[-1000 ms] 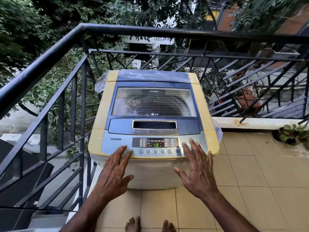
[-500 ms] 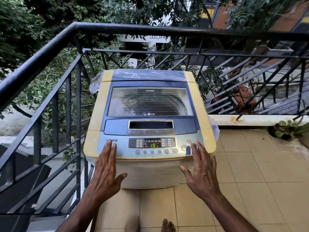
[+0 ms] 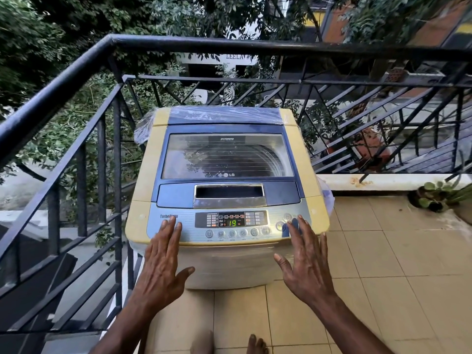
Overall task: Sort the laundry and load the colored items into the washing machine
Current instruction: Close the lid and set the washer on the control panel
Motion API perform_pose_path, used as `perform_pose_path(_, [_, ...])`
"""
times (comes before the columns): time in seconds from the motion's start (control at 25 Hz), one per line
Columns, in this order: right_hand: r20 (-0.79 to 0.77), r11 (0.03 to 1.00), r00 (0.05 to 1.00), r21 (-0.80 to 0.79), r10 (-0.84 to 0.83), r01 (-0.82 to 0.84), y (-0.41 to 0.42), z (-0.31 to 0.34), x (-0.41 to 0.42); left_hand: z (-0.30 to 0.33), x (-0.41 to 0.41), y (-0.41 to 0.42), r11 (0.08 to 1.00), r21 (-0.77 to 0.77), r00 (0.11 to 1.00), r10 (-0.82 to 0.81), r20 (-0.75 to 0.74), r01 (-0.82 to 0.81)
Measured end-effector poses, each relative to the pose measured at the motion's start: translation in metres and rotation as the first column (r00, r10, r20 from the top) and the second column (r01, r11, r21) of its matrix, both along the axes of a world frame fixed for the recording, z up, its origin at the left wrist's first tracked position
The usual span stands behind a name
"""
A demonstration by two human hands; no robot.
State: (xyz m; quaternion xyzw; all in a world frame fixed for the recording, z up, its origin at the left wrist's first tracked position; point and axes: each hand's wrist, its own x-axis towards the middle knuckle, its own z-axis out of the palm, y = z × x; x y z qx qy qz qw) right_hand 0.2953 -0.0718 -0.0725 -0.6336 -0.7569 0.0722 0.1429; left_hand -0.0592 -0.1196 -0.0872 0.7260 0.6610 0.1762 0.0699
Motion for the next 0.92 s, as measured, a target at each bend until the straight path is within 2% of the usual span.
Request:
perform_pose_path(0.56, [0.091, 0.999, 0.996, -0.035, 0.014, -0.011, 0.0006, -0.0006, -0.0041, -0.0012, 0.0039, -0.001, 0.999, -0.012, 0.999, -0.043, -0.004, 0.043])
perform_pose_path(0.92, [0.148, 1.0, 0.989, -0.003, 0.001, -0.001, 0.0017, -0.0001, -0.0044, -0.0006, 0.006, -0.0026, 0.999, 0.008, 0.999, -0.049, -0.021, 0.049])
